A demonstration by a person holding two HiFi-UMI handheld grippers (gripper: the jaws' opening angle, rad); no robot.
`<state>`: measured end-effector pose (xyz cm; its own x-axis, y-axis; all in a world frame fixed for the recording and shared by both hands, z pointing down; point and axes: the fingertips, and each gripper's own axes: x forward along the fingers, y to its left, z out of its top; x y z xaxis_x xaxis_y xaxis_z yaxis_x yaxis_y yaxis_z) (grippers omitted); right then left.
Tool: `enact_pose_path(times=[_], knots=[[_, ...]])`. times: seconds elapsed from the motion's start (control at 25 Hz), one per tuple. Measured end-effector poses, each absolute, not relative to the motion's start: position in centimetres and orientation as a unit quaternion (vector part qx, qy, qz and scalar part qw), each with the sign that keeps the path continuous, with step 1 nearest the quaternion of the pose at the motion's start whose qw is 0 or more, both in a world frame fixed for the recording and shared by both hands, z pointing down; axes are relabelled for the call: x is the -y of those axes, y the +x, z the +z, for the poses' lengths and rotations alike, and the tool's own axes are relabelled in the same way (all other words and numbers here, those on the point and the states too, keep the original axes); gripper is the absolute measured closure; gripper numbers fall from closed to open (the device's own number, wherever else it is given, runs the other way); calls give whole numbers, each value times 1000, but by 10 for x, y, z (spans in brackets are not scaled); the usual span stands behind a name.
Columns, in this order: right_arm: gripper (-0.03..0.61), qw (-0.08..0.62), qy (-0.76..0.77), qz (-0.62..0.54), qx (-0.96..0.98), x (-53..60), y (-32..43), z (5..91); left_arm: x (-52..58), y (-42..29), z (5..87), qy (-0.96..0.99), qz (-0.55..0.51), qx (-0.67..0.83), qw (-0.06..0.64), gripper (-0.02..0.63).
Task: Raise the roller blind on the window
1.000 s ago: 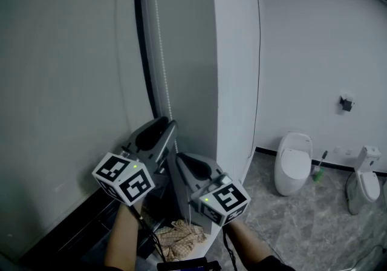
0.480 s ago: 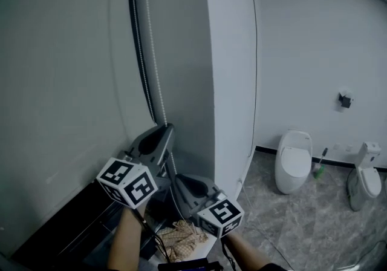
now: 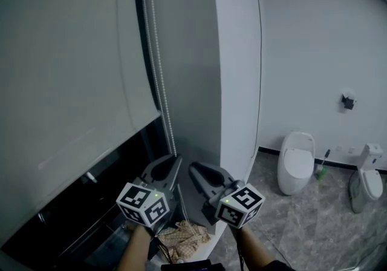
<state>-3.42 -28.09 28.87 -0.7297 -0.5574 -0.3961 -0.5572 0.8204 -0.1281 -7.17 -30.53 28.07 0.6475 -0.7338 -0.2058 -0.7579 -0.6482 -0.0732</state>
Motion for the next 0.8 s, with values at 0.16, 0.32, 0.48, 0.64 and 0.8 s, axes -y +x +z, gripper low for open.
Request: enact_pose_path(times=[0.16, 0.32, 0.48, 0.64, 0.8], knots=[[549, 233, -272, 40, -933, 285, -41, 217, 301, -63, 310, -909, 68, -408, 55, 595], [492, 228, -253, 58, -938, 295, -53, 169, 297, -60, 325, -910, 64, -406, 47, 596], [492, 230, -240, 74, -940, 297, -71, 143, 295, -64, 342, -910, 53, -409, 47, 595], [552, 233, -250, 75, -937, 296, -73, 145, 293, -66, 366, -909, 42, -414, 33, 595], [560, 220, -260, 70, -938, 297, -74, 174, 293, -69, 396, -909, 18, -416, 12, 595]])
